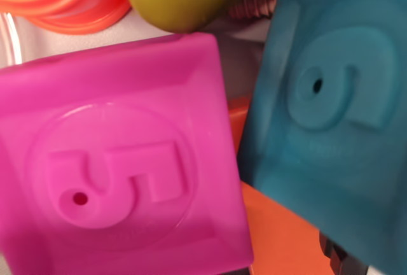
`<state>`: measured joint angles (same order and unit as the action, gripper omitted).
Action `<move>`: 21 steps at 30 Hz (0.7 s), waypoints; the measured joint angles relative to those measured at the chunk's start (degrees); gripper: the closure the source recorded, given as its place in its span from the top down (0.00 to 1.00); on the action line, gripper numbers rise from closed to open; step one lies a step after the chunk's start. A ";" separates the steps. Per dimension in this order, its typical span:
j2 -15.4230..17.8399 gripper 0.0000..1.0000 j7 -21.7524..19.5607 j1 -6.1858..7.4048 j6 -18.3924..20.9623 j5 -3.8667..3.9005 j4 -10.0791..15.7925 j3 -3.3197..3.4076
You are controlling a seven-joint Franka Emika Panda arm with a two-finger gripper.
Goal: Pick an object from the bin
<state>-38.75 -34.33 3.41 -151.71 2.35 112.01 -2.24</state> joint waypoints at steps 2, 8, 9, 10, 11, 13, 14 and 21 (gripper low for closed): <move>-0.34 1.00 0.00 0.07 -0.29 0.00 -0.18 0.03; -0.48 0.00 0.00 0.13 -0.56 0.00 -0.31 0.10; -0.49 0.00 -0.01 0.13 -0.58 0.00 -0.34 0.10; -0.50 0.00 -0.01 0.14 -0.59 0.00 -0.35 0.11; -0.51 0.00 -0.01 0.14 -0.60 0.00 -0.36 0.11; -0.52 0.00 -0.01 0.14 -0.61 0.00 -0.37 0.12; -0.52 0.00 -0.01 0.14 -0.62 0.00 -0.38 0.12; -0.60 0.00 -0.01 0.38 -0.73 0.00 -0.48 0.12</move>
<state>-39.34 -34.34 3.78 -152.45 2.36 111.53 -2.12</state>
